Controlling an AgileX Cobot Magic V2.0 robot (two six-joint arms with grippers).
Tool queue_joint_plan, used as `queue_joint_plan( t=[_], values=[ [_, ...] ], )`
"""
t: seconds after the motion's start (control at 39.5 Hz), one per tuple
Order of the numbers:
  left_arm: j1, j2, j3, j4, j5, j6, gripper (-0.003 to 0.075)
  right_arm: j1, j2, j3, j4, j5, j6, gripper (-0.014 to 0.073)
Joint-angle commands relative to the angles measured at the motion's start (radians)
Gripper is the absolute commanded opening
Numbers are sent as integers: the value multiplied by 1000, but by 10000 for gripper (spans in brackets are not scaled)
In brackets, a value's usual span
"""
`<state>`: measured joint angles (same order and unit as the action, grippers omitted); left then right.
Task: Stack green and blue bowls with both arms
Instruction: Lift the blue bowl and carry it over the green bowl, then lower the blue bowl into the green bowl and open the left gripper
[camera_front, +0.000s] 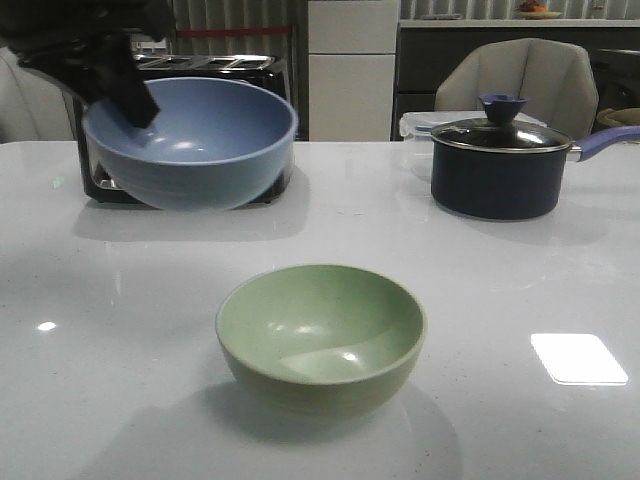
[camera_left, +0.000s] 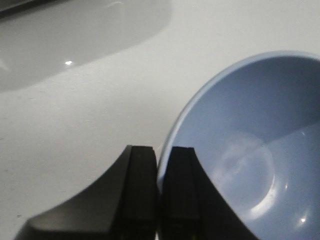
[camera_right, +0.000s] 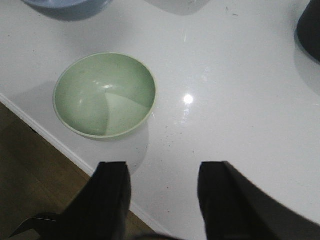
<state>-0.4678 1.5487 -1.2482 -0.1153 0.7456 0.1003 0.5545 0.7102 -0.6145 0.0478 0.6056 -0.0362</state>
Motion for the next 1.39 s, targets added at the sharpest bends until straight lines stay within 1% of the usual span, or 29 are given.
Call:
queue_joint_plan(
  t=[0.0,0.08,0.25,0.43,0.68,0.81,0.89,0.99,1.06,1.11,1.24,1.37],
  values=[
    [-76,-32,-31,-31,-35,0,93,0,-6,-25,-4,-77,-10,435],
    [-127,-11,-31,-35,-43,0,93,0,-6,-25,-4,-77,-10,435],
    [-205,45,-30,-24,-66,0,93,0,-6,-25,-4,-77,-10,435],
    [-212,109,-30,-20,-100,0,93,0,-6,-25,-4,-77,-10,435],
    [-212,178,-30,-22,-115,0,99,0,-6,-25,-4,-77,-10,435],
    [-212,185,-30,-18,-139,0,158,0,-6,-25,-4,-77,-10,435],
    [-212,185,-30,-18,-142,0,225,0,-6,-25,-4,-77,-10,435],
    [-212,185,-30,-18,-120,0,349,0,-6,-25,-4,-77,-10,435],
    [-212,185,-30,-18,-105,0,420,0,-6,-25,-4,-77,-10,435],
    [-212,181,-39,-8,-95,0,438,0,-6,-25,-4,-77,-10,435],
    [-212,147,-62,45,-66,0,437,0,-6,-25,-4,-77,-10,435],
    [-212,51,-60,78,-38,0,437,0,-6,-25,-4,-77,-10,435]
  ],
)
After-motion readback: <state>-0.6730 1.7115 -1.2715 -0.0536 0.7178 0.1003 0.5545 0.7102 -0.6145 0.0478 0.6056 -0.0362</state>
